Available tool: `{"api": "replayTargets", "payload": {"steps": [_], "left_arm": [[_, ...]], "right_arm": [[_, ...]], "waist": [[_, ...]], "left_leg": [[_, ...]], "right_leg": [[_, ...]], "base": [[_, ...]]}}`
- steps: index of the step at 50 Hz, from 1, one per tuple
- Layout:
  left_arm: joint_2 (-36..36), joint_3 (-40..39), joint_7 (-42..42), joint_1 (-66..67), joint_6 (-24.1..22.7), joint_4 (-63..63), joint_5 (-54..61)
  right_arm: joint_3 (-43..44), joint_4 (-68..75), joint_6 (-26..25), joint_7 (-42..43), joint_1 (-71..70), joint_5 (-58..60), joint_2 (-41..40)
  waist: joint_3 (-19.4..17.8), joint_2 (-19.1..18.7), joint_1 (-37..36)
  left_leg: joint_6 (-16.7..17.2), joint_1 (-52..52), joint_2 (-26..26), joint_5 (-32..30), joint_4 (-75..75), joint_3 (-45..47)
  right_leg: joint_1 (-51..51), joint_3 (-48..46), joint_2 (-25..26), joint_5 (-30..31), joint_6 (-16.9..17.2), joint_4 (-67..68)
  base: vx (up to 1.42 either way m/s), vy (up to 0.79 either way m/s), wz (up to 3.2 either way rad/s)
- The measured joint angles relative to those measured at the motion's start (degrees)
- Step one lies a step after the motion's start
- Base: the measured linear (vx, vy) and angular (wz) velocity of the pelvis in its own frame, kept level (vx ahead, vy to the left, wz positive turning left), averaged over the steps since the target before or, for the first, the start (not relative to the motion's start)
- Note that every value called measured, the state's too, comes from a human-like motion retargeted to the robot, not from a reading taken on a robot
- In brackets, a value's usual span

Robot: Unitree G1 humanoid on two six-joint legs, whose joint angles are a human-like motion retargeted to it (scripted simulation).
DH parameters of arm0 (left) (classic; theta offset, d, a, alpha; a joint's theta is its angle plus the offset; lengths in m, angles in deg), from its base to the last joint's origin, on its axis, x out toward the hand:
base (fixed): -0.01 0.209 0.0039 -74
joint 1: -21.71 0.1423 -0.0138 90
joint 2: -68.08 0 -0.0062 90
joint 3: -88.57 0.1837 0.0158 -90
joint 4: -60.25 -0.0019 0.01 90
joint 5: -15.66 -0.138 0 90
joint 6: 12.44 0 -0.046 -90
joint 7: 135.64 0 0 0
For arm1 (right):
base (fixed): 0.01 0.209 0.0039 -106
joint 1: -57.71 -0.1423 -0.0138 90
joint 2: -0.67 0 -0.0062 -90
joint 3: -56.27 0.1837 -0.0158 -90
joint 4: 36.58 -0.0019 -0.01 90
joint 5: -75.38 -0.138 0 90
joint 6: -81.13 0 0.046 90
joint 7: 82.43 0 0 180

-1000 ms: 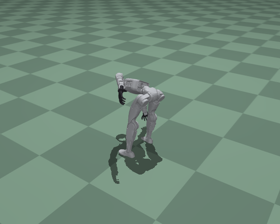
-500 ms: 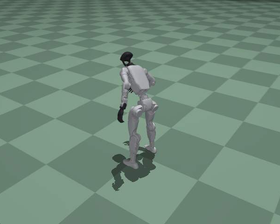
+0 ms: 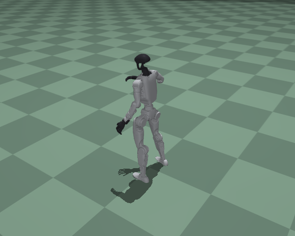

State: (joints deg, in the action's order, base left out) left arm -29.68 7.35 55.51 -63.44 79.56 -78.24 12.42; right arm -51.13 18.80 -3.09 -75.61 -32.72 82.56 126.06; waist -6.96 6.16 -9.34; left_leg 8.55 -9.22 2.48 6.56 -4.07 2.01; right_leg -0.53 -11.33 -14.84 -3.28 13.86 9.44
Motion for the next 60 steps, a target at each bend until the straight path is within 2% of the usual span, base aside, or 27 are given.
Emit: {"api": "replayTargets", "payload": {"steps": [5, 7, 9, 13, 17, 23, 25, 26, 32, 38, 42, 44, 50, 52, 56, 58, 60], "left_arm": [[0.5, -0.1, -0.4, 0.5, -0.1, -1.1, -0.6], [0.0, 0.3, 2.2, 2.3, -1.1, -1.4, 3.7], [0.4, 0.0, 2.1, 3.4, -0.9, -2.9, 3.9], [1.4, -0.6, 1.3, 4.6, 0.0, -7.5, 3.1], [2.0, -0.9, 0.6, 5.8, 0.5, -11.5, 1.4], [2.2, -1.3, -0.2, 7.3, 1.0, -13.4, 0.0], [2.1, -1.7, -0.1, 8.1, 0.8, -12.8, 0.1], [2.2, -1.4, -0.4, 7.8, 1.0, -12.9, 0.2], [2.5, 0.8, -0.6, 5.8, 0.6, -11.4, 1.6], [2.3, 4.2, 0.1, 2.1, -1.2, -7.2, 2.7], [1.4, 5.6, 1.4, -0.9, -3.5, -1.9, 5.1], [1.2, 5.8, 1.7, -3.3, -4.6, 1.2, 7.8], [-0.3, 5.7, 3.0, -6.4, -7.8, 14.0, 21.3], [-1.2, 5.5, 2.8, -5.8, -8.5, 18.5, 26.3], [-4.0, 6.0, 2.8, -1.4, -10.2, 24.9, 29.2], [-5.8, 6.4, 0.8, 2.2, -11.3, 27.1, 26.1], [-7.6, 7.0, 0.4, 4.9, -11.6, 27.9, 24.3]], "right_arm": [[2.2, 0.0, 0.7, -4.9, 4.0, -14.9, -2.2], [1.7, 0.0, 3.6, -8.8, 5.0, -23.1, -3.0], [1.1, 0.4, 3.4, -11.8, 5.3, -28.9, -3.5], [0.2, 2.7, 2.1, -16.0, 4.5, -33.1, -3.1], [0.6, 7.2, 1.5, -16.3, 4.0, -27.4, -2.1], [2.6, 15.4, 1.0, -12.7, 4.9, -9.5, -1.4], [3.1, 17.7, 1.5, -11.5, 5.1, -5.3, -1.2], [2.9, 19.4, 0.7, -11.1, 4.9, -3.5, -1.7], [0.2, 30.7, -0.7, -8.3, -0.5, -1.3, -3.4], [-8.1, 50.7, -1.9, -2.6, -14.8, 3.8, -3.9], [-14.5, 69.9, -3.3, 3.8, -27.0, 10.0, -5.7], [-16.7, 80.5, -5.3, 7.7, -33.5, 10.3, -7.1], [-17.6, 101.8, -8.7, 14.2, -50.4, -0.2, -5.8], [-19.5, 105.9, -9.2, 15.3, -57.3, -2.4, -3.7], [-27.7, 110.3, -12.2, 17.9, -70.0, -3.5, -0.1], [-29.7, 112.7, -11.8, 18.4, -76.4, -0.5, 1.1], [-33.3, 114.3, -11.7, 19.5, -82.5, 0.4, 1.9]], "waist": [[1.5, 1.3, -1.3], [2.3, 1.7, -1.2], [2.8, 2.0, -1.5], [3.2, 2.1, -2.0], [3.2, 1.8, -2.1], [2.6, 1.0, -2.3], [2.5, 1.0, -2.0], [2.2, 0.7, -2.3], [-0.2, -0.9, -2.5], [-2.8, -2.4, -2.7], [-6.4, -3.2, -3.4], [-9.4, -4.1, -4.2], [-20.3, -7.3, -6.6], [-22.5, -8.3, -6.7], [-22.8, -8.8, -6.5], [-22.8, -10.3, -6.0], [-22.8, -10.9, -5.6]], "left_leg": [[0.0, -0.5, 0.1, 0.1, -0.3, -1.0], [-1.5, 0.0, 0.3, 0.7, 1.6, -1.5], [-1.6, 0.2, 0.4, 1.0, 2.2, -1.5], [-1.6, 0.0, 0.6, 1.4, 2.9, -1.2], [-1.7, -0.4, 0.7, 1.6, 3.3, -1.1], [-1.7, -0.7, 0.9, 1.5, 3.1, -1.1], [-3.1, 1.4, 1.0, 3.2, 6.7, -0.2], [-2.3, 0.7, 1.0, 2.3, 4.9, -0.8], [-1.6, 1.0, 1.5, 0.8, 2.9, -1.3], [-1.1, 4.3, 2.0, -0.8, 1.4, -0.8], [-1.7, 10.0, 2.1, -0.8, 4.1, 0.6], [-0.4, 11.4, 2.1, -3.5, 0.8, 0.0], [0.6, 22.6, 2.1, -7.7, 0.6, -0.1], [1.1, 29.1, 2.2, -9.5, 0.7, -0.6], [2.3, 43.7, 2.3, -15.4, -0.8, -1.3], [5.2, 54.8, 4.0, -12.8, 7.6, -3.1], [6.4, 63.2, 4.5, -12.9, 11.0, -4.6]], "right_leg": [[-1.8, -1.3, 0.1, 0.3, 0.3, -1.5], [-2.6, -1.7, 0.4, -0.8, -1.9, -1.9], [-3.1, -1.8, 0.5, -0.7, -2.0, -2.5], [-4.0, -1.8, 0.8, -0.5, -2.0, -3.5], [-4.9, -1.9, 1.1, -0.4, -2.0, -4.4], [-5.9, -2.4, 1.4, -0.1, -1.7, -5.8], [-3.8, -2.9, 0.8, -1.7, -2.7, -2.2], [-4.7, -2.7, 1.2, -0.8, -2.0, -4.3], [-4.5, -2.5, 2.0, 0.3, -1.8, -6.2], [-0.3, -2.1, 2.6, 1.7, -1.8, -6.7], [6.0, -1.8, 2.2, 2.0, -2.6, -3.6], [7.4, -1.1, 2.9, 4.7, -1.8, -7.1], [19.0, -0.6, 2.9, 8.8, -1.4, -6.9], [25.7, -0.7, 2.9, 10.2, -1.4, -6.0], [41.5, -1.2, 2.7, 14.8, 0.4, -4.5], [49.7, -4.0, 3.4, 13.6, 1.0, 0.7], [57.2, -5.5, 3.5, 13.6, 1.1, 3.9]], "base": [[0.01, 0.0, 0.09], [0.0, 0.0, 0.0], [0.0, 0.0, 0.0], [0.0, 0.0, 0.0], [0.0, 0.0, 0.0], [0.0, 0.0, 0.0], [0.0, 0.0, 0.0], [0.0, 0.0, 0.0], [0.0, 0.0, 0.0], [-0.09, -0.05, -0.05], [-0.19, -0.05, -0.08], [-0.26, -0.06, -0.09], [-0.31, -0.08, 0.05], [-0.33, -0.11, 0.27], [-0.3, -0.12, 0.39], [-0.22, -0.25, 0.64], [-0.19, -0.17, 0.65]]}}
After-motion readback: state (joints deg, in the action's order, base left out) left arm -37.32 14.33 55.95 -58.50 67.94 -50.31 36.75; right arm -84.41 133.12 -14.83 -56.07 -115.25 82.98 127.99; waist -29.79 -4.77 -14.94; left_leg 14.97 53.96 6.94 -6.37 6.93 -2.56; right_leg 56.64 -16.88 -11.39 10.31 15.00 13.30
